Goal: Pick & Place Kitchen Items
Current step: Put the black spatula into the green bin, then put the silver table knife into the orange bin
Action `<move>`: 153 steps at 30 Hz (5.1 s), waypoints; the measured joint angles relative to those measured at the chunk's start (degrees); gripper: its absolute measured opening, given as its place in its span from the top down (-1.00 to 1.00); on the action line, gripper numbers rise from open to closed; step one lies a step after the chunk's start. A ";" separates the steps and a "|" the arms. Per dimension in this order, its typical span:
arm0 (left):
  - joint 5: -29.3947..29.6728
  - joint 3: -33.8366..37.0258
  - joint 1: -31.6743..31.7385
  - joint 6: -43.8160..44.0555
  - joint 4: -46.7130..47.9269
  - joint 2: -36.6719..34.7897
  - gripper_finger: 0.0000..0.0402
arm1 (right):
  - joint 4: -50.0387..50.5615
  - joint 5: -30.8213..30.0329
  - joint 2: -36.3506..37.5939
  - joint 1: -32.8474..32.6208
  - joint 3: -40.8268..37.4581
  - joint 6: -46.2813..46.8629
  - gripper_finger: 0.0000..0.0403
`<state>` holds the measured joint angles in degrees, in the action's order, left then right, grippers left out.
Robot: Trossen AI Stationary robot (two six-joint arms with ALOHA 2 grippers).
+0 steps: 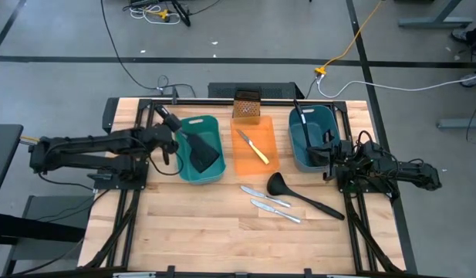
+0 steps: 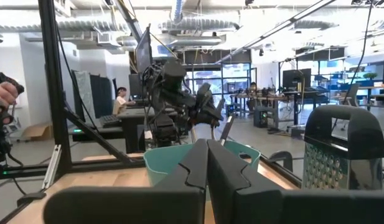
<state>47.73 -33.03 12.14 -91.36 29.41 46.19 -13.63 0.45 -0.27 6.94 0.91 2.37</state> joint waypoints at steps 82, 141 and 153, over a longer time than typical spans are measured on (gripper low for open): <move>-15.76 11.75 -31.05 74.67 -40.26 -22.37 0.99 | 1.23 -1.45 0.00 0.02 0.00 -0.37 0.96; -29.61 32.58 -15.89 72.92 -46.42 -44.74 0.93 | 35.88 -9.09 -55.68 -24.69 38.86 24.09 0.85; -28.87 32.60 -15.89 73.50 -46.40 -44.72 0.93 | 31.02 -10.98 -79.01 -34.97 40.94 37.02 0.20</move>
<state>18.87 -0.43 -3.75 -17.86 -16.99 1.48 17.39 -10.53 -79.28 -28.03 41.85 39.39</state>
